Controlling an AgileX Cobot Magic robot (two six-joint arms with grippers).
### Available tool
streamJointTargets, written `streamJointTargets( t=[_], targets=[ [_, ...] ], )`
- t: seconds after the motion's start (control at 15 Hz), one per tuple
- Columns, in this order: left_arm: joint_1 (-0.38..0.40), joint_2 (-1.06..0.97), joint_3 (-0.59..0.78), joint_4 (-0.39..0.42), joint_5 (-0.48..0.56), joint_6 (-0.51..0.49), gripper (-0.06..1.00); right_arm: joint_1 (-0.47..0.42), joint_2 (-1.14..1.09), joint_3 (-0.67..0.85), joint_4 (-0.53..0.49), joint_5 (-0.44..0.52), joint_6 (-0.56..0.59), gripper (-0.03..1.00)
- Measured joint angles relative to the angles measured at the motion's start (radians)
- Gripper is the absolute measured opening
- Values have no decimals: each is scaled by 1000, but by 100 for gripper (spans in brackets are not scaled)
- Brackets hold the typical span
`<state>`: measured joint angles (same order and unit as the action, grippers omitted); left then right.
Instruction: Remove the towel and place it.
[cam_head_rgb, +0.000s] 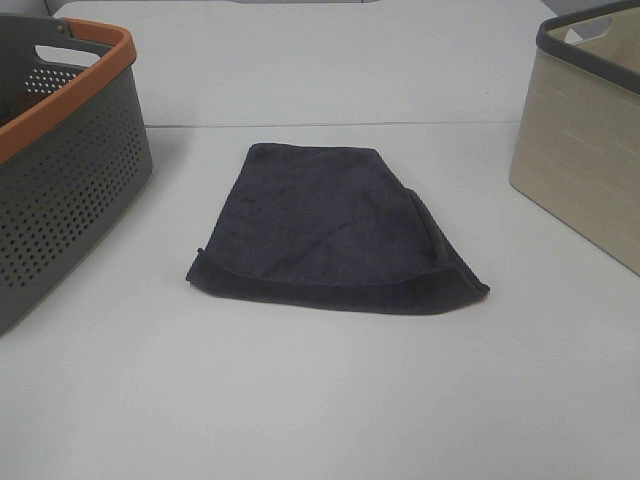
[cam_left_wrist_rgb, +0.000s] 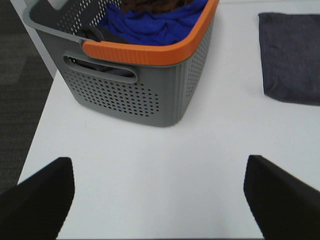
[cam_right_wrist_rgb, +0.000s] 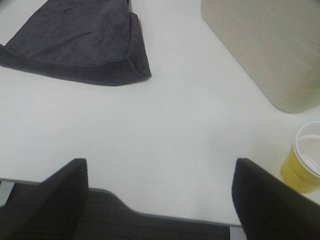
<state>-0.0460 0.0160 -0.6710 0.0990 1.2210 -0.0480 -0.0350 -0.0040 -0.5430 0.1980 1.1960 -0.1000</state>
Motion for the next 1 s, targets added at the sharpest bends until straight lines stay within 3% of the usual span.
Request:
streamJointTargets(
  t=[0.4, 0.67, 1.0],
  targets=[
    [5, -22, 126, -42, -23, 23, 87, 0, 0, 39, -27, -115, 17, 71],
    [10, -22, 171, -109, -159, 85, 87, 0, 0, 41, -30, -126, 17, 71],
    [14, -22, 172, -146, -172, 94, 87, 0, 0, 41, -66, -127, 17, 71]
  ],
)
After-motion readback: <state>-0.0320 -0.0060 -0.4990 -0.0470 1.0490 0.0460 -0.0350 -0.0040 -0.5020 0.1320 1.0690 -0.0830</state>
